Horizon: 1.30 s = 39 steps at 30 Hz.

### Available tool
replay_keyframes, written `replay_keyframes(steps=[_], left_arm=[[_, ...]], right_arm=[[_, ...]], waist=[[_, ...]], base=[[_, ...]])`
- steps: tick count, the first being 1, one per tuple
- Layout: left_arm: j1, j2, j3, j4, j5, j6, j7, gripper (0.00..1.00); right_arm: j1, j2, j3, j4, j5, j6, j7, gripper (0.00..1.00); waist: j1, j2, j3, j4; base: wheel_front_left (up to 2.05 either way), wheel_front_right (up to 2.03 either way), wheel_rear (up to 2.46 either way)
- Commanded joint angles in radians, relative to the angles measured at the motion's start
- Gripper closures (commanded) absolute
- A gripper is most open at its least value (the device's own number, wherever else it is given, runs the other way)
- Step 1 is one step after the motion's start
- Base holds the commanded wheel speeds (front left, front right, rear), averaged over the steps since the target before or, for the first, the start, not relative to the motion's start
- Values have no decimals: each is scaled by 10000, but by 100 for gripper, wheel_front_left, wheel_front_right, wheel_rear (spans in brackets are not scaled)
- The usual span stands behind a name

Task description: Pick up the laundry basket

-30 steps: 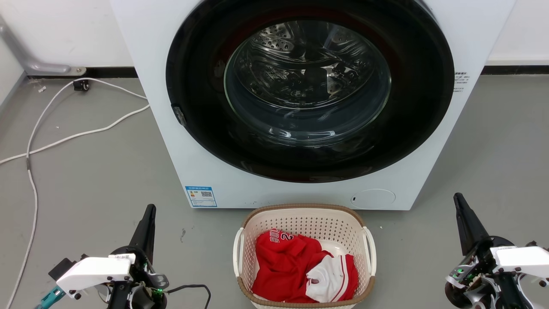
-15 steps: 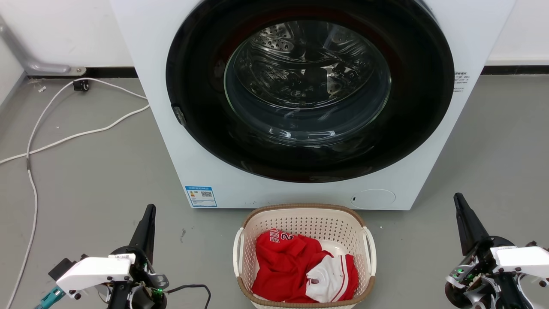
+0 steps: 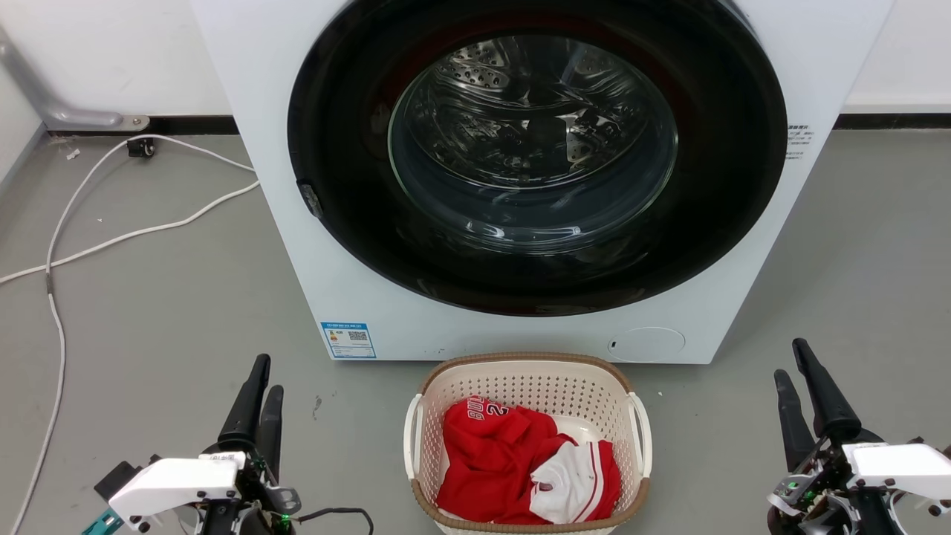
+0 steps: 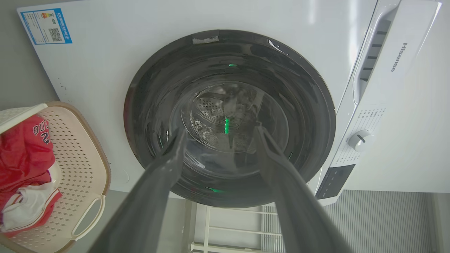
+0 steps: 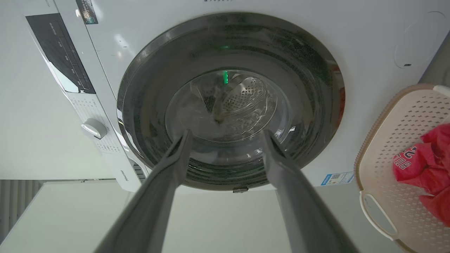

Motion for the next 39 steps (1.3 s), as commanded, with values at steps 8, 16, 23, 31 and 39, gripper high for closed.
replay_keyframes(steps=[8,16,23,31,39], left_arm=[[-210,56,-413,-674,713,-7,-494,0],[-296,50,-564,-1103,2555,-9,-837,0],[-320,50,-751,-1412,4547,-10,-1115,0],[-302,36,-901,-1542,6360,15,-1371,0],[-299,105,-1258,-1591,8167,278,-1643,0]], right_arm=[[-8,-6,101,-620,-979,0,-470,0],[88,0,163,-1088,-3491,0,-812,0],[165,5,213,-1420,-5580,0,-1093,0],[245,10,325,-1643,-7442,0,-1350,0],[326,16,358,-1815,-8998,0,-1581,0]], waist=[[0,-1,0,9],[0,-1,24,13],[0,-1,42,14],[0,-1,55,15],[0,-1,75,17]], base=[[0,0,0],[0,0,0],[0,0,0],[0,0,0],[0,0,0]])
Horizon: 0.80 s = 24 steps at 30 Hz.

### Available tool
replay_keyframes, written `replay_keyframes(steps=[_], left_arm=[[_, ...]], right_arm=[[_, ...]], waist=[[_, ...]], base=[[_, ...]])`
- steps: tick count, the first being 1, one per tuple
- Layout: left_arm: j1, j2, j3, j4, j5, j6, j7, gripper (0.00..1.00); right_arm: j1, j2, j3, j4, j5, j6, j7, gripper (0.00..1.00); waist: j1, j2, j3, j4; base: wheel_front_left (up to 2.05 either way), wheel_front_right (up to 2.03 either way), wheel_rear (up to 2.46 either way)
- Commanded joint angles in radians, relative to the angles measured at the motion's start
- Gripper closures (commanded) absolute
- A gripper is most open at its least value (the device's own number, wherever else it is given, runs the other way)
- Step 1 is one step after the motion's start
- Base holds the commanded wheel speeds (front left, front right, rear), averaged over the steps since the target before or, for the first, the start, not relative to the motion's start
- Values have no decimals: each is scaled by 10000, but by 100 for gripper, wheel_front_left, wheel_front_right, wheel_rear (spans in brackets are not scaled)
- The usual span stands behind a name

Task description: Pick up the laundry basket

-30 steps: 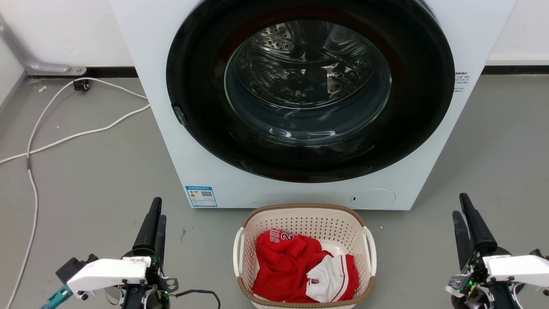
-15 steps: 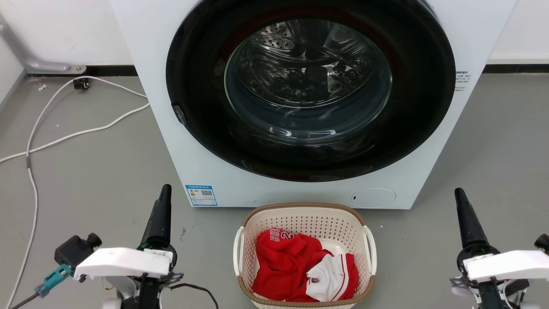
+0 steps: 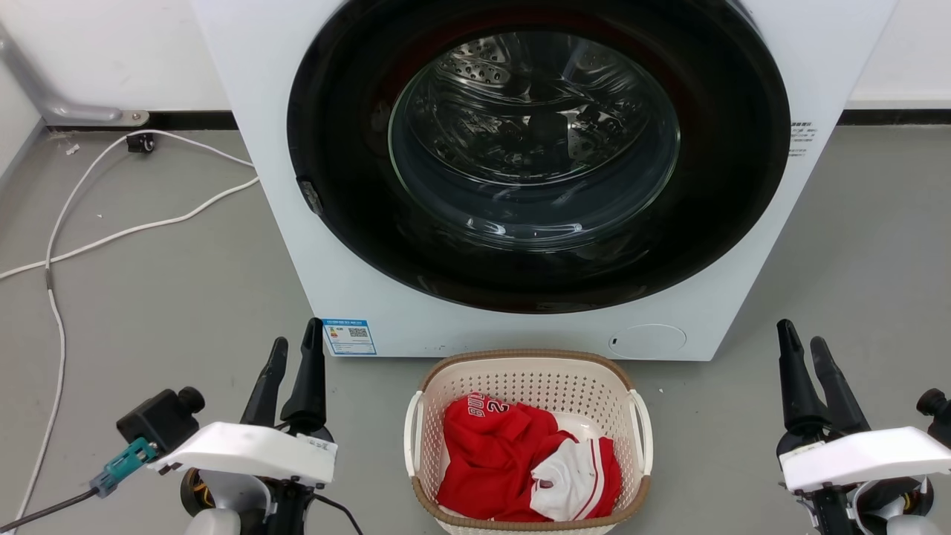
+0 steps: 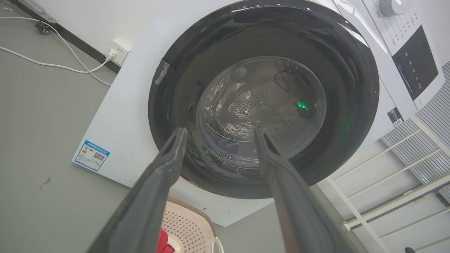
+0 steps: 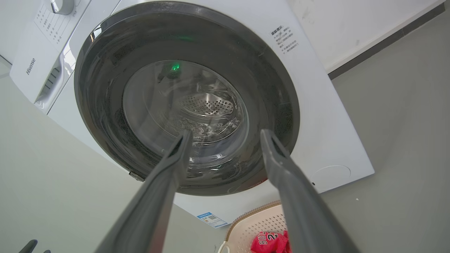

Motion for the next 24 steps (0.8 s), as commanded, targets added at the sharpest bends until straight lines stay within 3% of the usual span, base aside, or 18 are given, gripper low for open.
replay_keyframes(steps=[1,24], left_arm=[[-230,92,-97,-191,394,70,-94,0],[-281,396,-744,30,3162,656,-760,0]], right_arm=[[-19,-3,-23,-203,-394,0,-33,0],[277,13,67,-648,-3762,0,-99,0]], waist=[[0,0,4,0],[0,0,1,25]], base=[[0,0,0],[0,0,0]])
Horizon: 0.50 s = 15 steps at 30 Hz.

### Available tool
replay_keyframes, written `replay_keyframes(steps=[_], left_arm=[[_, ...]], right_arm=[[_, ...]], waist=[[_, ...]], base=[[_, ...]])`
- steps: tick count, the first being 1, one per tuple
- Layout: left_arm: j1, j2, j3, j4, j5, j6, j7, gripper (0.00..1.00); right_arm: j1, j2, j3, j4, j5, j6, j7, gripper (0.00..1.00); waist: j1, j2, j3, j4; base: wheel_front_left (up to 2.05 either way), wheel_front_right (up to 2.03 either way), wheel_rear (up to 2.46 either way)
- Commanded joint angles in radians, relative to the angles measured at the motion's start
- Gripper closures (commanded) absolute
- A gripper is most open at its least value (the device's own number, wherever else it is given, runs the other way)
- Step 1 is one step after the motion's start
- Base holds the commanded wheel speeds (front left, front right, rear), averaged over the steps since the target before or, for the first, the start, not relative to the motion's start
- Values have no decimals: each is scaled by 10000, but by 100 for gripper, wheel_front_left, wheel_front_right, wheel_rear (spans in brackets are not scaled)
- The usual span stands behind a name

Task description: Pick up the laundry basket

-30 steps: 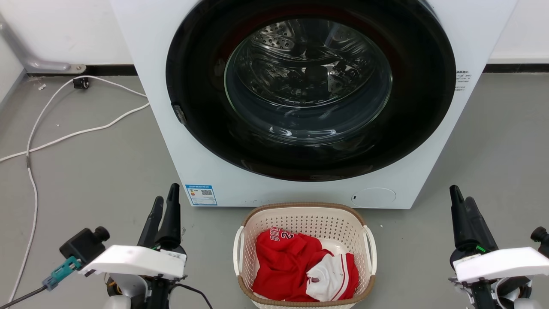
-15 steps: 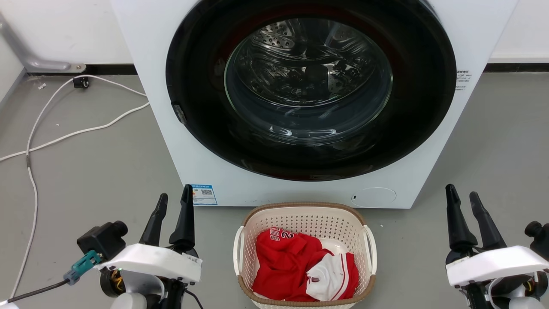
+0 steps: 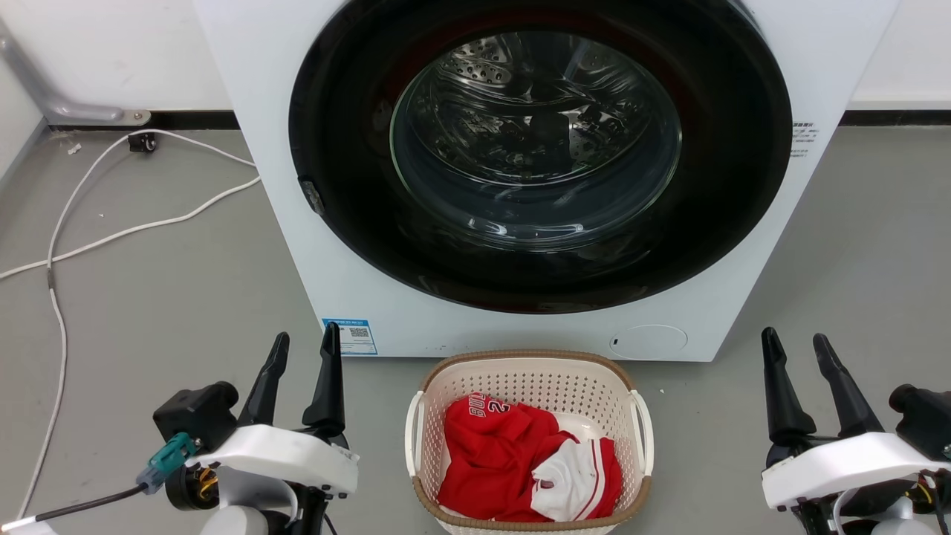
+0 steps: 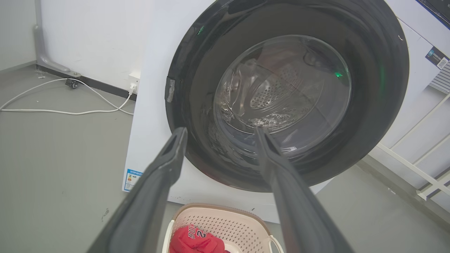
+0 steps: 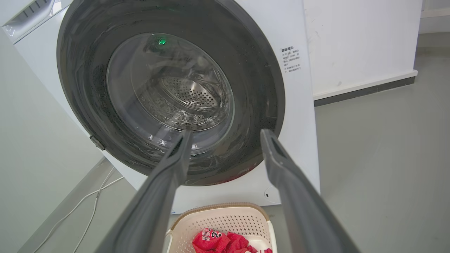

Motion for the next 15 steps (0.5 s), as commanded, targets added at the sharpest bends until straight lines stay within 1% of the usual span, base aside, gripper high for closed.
replay_keyframes(steps=[1,15], left_arm=[[-230,71,-40,-59,264,55,-97,0],[-242,62,-137,70,1456,163,-434,0]], right_arm=[[39,10,4,-159,-331,0,-46,0],[180,19,-28,-303,-1771,0,-126,0]], waist=[[-1,0,2,4],[-1,0,26,32]], base=[[0,0,0],[0,0,0]])
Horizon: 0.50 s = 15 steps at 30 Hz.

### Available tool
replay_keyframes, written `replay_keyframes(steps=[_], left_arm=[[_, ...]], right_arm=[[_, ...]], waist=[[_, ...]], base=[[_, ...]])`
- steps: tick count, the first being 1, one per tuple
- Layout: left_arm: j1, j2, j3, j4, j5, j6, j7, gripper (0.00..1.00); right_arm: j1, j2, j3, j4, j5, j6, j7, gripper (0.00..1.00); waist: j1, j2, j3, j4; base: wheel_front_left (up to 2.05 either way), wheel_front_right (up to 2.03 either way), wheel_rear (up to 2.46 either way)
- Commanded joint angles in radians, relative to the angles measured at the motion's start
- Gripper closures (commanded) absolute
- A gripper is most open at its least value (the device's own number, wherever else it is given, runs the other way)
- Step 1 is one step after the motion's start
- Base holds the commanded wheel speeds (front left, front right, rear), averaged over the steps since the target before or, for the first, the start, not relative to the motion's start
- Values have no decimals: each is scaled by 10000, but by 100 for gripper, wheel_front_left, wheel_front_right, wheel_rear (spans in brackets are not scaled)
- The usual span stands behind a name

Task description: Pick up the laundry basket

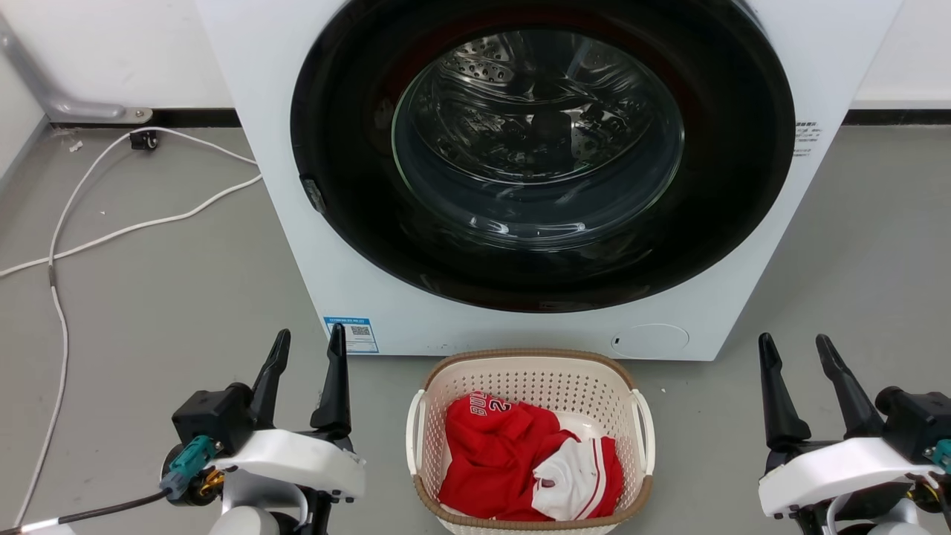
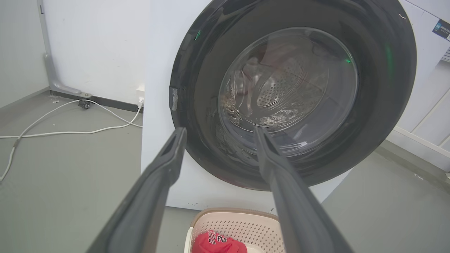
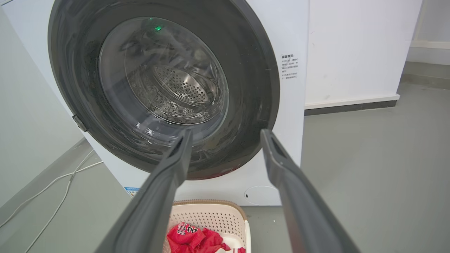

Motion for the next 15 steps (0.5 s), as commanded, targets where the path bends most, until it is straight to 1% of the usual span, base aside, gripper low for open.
replay_keyframes(steps=[1,15], left_arm=[[-238,52,-13,-28,281,36,-100,0],[-148,-30,-78,67,1414,144,-390,0]], right_arm=[[58,18,-32,-126,-297,0,-75,0],[158,28,-108,-164,-1478,-1,-197,0]], waist=[[-1,-1,3,-3],[-1,-1,-2,-5]], base=[[0,0,0],[0,0,0]])
